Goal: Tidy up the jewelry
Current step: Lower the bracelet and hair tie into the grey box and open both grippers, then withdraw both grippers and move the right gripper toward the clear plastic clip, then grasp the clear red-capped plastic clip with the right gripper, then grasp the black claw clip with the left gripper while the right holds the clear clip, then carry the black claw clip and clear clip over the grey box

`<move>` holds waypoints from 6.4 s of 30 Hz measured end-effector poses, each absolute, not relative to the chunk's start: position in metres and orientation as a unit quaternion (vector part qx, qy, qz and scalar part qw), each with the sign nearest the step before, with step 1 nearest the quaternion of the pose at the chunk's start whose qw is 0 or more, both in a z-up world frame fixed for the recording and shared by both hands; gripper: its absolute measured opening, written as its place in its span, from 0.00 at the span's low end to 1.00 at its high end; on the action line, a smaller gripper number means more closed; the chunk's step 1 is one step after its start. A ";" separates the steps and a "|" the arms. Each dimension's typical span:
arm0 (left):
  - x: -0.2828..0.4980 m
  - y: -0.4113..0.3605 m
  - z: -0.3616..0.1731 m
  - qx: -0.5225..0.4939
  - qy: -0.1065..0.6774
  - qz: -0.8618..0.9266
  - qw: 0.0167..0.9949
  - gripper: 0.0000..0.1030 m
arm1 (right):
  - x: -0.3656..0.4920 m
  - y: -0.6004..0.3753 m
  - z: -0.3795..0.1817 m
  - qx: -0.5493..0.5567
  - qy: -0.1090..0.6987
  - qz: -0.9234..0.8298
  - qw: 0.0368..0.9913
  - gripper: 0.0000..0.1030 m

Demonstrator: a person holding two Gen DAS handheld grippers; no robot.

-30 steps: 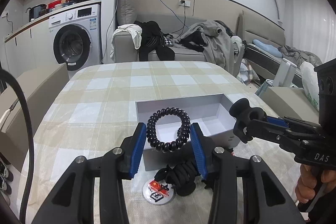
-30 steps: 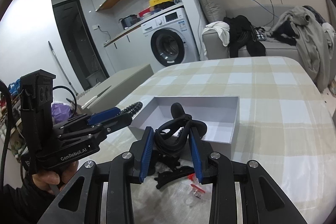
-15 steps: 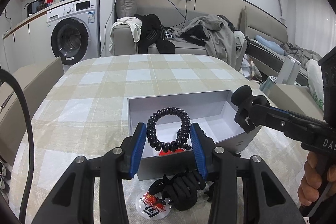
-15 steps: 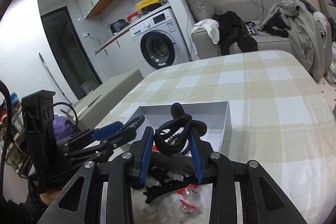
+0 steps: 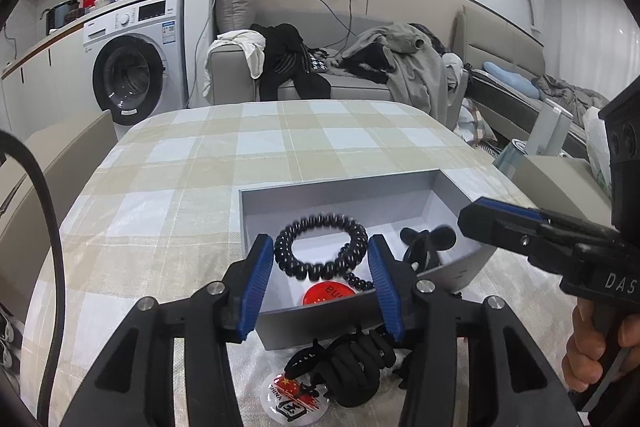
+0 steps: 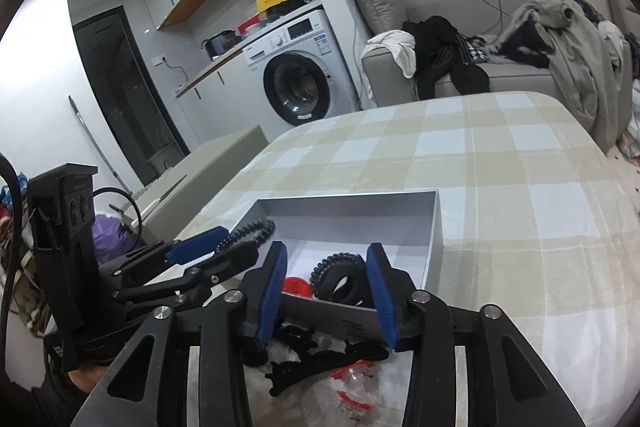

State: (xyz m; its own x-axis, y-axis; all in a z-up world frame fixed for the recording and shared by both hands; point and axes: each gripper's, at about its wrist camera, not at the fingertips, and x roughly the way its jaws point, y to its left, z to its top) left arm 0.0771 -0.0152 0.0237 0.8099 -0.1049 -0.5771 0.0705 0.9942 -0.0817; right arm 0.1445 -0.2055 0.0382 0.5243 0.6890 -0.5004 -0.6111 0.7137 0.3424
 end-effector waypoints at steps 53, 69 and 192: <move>0.029 -0.004 -0.003 -0.015 0.303 -0.024 0.953 0.99 | 0.091 -0.201 -0.014 -0.097 0.404 0.358 0.836 0.50; 0.030 -0.005 -0.002 -0.010 0.303 -0.024 0.952 0.99 | 0.085 -0.207 -0.013 -0.098 0.404 0.356 0.837 0.26; 0.078 0.002 0.036 -0.035 0.264 -0.040 0.963 0.29 | 0.139 -0.228 0.076 0.088 0.294 0.388 0.869 0.26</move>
State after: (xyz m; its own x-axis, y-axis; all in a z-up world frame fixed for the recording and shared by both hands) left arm 0.0780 0.0018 0.0359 0.8577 -0.0946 -0.5054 0.0576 0.9944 -0.0884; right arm 0.1395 -0.2281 0.0763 0.5263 0.7256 -0.4433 -0.6224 0.6839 0.3806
